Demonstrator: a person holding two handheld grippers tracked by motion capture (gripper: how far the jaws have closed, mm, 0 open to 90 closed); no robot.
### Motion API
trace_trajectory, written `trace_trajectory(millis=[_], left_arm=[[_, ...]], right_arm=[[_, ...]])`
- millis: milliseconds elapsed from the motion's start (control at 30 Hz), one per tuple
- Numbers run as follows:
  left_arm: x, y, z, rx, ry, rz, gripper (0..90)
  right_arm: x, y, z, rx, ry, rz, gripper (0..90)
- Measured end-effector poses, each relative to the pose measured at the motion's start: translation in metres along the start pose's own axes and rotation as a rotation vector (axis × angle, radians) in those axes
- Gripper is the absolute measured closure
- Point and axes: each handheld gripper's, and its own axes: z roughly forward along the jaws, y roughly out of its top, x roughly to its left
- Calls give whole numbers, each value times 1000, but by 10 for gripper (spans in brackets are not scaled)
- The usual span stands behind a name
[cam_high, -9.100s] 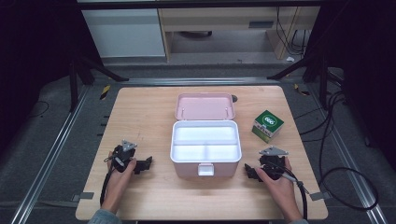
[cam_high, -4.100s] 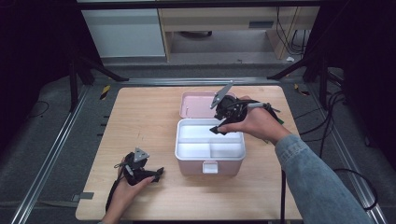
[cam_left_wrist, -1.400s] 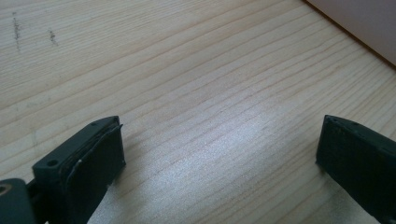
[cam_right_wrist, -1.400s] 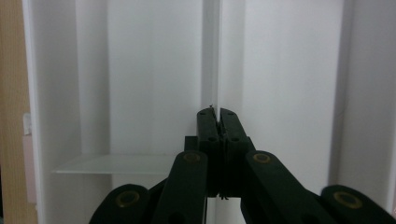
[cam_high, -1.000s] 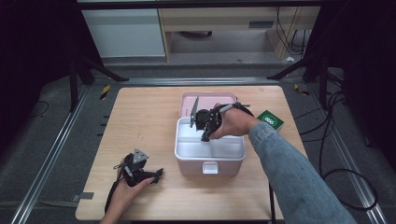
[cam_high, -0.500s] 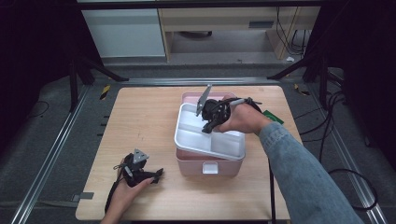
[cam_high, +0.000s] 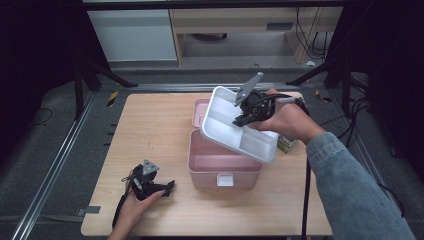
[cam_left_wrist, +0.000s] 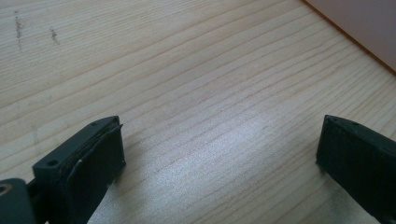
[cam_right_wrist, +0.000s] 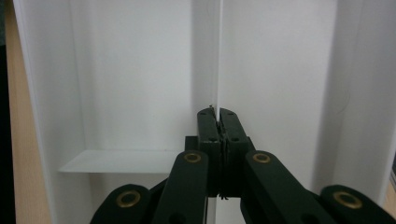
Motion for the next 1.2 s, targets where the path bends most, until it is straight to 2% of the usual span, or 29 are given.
trace_trajectory(millis=[300,500,700,867,1033,1200], left_arm=[[0,0,0,0,0,-1,2],[0,0,0,-1,0,0,2],[0,0,0,-1,0,0,2],[0,0,0,0,0,0,2],[0,0,0,1,1,1,2],[0,0,0,1,1,0,2]], right_arm=[[-7,-48,-40,-12,-81,84,899],[-6,-84,-55,-14,-110,139,899],[1,-120,-58,10,-117,191,899],[8,-143,-56,25,-116,214,899],[17,-169,-49,59,-108,249,900],[25,-186,-41,69,-98,273,899]])
